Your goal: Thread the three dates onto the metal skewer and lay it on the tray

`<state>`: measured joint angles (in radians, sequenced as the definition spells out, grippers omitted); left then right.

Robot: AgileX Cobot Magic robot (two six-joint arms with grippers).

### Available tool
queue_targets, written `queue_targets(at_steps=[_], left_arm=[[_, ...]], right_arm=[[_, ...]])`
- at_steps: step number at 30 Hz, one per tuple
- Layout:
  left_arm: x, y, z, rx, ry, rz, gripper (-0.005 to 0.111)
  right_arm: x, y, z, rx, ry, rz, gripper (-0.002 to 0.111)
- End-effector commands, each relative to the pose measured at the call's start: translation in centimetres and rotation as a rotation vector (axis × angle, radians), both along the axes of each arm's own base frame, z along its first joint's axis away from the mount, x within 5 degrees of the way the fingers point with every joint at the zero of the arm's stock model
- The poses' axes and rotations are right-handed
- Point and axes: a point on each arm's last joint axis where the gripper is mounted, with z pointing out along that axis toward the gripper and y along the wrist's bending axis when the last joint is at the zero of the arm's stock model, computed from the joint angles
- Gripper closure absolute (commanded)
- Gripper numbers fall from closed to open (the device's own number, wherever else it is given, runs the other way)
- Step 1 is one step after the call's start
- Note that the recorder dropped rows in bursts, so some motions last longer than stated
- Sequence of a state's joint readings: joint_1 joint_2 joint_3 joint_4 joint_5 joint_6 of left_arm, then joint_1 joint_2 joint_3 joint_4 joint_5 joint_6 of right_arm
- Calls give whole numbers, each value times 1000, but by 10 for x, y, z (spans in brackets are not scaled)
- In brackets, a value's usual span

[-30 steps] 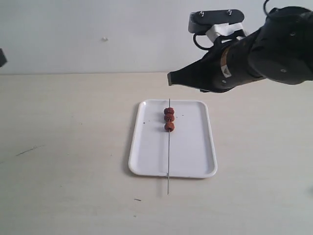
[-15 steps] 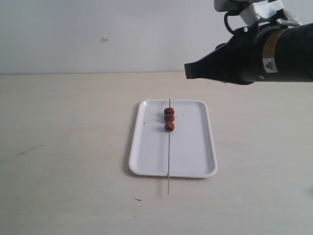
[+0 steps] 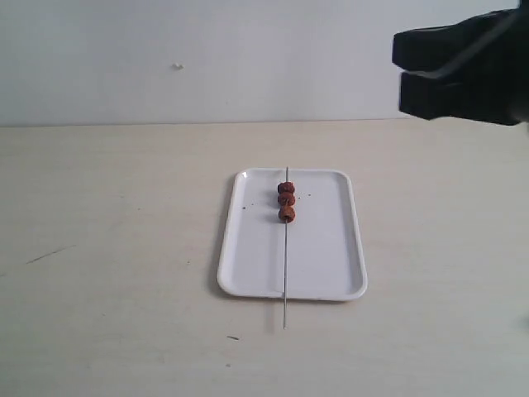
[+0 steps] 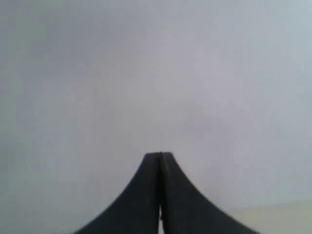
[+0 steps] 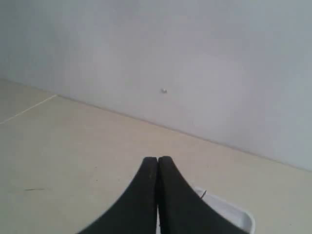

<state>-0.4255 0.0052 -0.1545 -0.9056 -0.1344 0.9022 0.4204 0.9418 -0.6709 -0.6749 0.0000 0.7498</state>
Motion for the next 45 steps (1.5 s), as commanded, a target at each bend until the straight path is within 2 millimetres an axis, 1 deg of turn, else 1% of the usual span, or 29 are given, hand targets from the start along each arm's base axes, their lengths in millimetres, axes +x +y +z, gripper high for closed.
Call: queue_targets(at_steps=[1,4,7,11,15,17,19,23,27,33,38,40,43,45], left_arm=[[-3,-14,-12,121,79,-142,107],[-6,-22,-19,200,126,-230,107],[-9,-27,-27,266,162,-284,107],[-8,-28,-33,278,185,-298,107],[-8,-28,-33,277,186,-300,107],[-8,-28,-33,277,186,-300,107],[-8,-28,-33,275,187,-301,107],[-8,-28,-33,275,187,-301,107],[-8,-28,-33,275,187,-301,107],[-8,-28,-33,275,187,-301,107],[-8,-28,-33,275,187,-301,107],[-8,-28,-33,275,187,-301,107],[-8,-28,-33,275,187,-301,107],[-8,-28,-33,275,187,-301,107]], right_arm=[[-34,-14,4,-27,-117,19,108],[-56,-24,2,-49,-188,23,108],[-73,-32,-5,-47,-226,22,108],[-93,-40,-17,-25,-275,29,108],[-114,-44,-31,-1,-367,66,108],[-122,-48,-37,17,-395,65,108],[-129,-52,-44,71,-391,58,108],[-134,-58,-54,128,-348,21,108],[-137,-59,-53,144,-364,19,108],[-137,-59,-53,144,-364,19,108],[-136,-60,-54,103,-366,8,108],[-134,-63,-58,89,-321,-28,108],[-132,-73,-74,63,-148,-144,108],[-134,-76,-80,24,-107,-169,108]])
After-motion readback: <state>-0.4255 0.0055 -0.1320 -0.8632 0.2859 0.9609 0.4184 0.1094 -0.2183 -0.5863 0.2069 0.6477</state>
